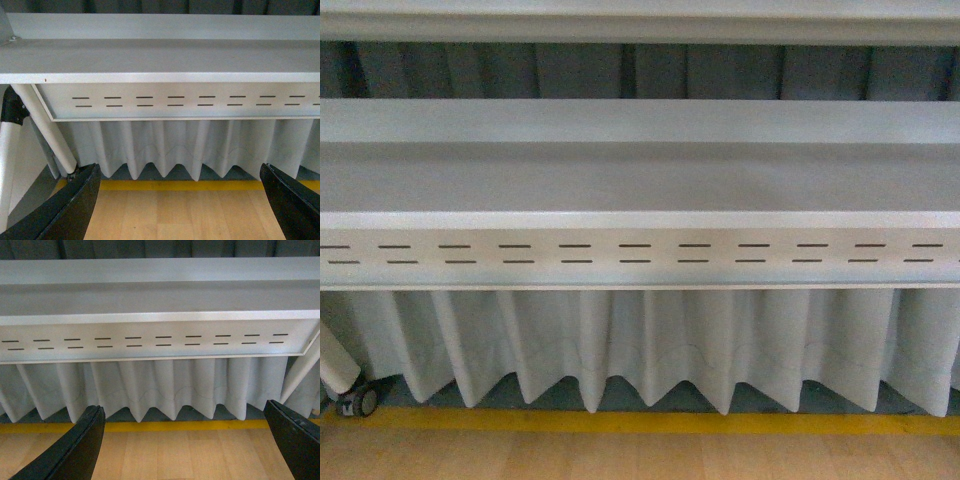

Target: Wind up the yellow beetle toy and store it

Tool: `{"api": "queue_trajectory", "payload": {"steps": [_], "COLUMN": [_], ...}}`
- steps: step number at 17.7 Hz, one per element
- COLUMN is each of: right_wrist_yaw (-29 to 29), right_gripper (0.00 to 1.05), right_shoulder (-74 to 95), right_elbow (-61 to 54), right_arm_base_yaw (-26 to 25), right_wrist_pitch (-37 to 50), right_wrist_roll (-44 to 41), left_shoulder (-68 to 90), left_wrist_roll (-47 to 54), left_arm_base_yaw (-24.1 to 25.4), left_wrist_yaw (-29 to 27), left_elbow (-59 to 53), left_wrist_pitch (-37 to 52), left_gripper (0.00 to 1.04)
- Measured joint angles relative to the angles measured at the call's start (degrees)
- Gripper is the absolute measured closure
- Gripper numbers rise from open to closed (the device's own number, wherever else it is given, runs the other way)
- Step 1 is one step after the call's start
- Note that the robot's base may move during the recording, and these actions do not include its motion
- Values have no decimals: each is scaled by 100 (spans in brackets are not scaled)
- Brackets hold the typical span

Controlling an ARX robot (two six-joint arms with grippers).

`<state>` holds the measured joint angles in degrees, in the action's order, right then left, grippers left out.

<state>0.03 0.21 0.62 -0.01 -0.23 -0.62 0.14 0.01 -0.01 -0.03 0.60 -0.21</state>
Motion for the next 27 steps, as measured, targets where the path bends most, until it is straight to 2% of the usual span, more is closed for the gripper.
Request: {"api": "queue_trajectory", "payload": {"steps": [27], "right_wrist_yaw": [-2], "right_gripper": [7], "right_shoulder": [-2], "right_elbow": [0], "right_arm_base_yaw": [0], "right_wrist_pitch": [-2], "right_wrist_roll": [4], "left_shoulder": [0], "left_wrist_roll": [-4], "left_arm_base_yaw": [0], "left_wrist_yaw": [-7], "left_elbow": [0], "left_wrist_pitch": [-2], "left_gripper": [7]}}
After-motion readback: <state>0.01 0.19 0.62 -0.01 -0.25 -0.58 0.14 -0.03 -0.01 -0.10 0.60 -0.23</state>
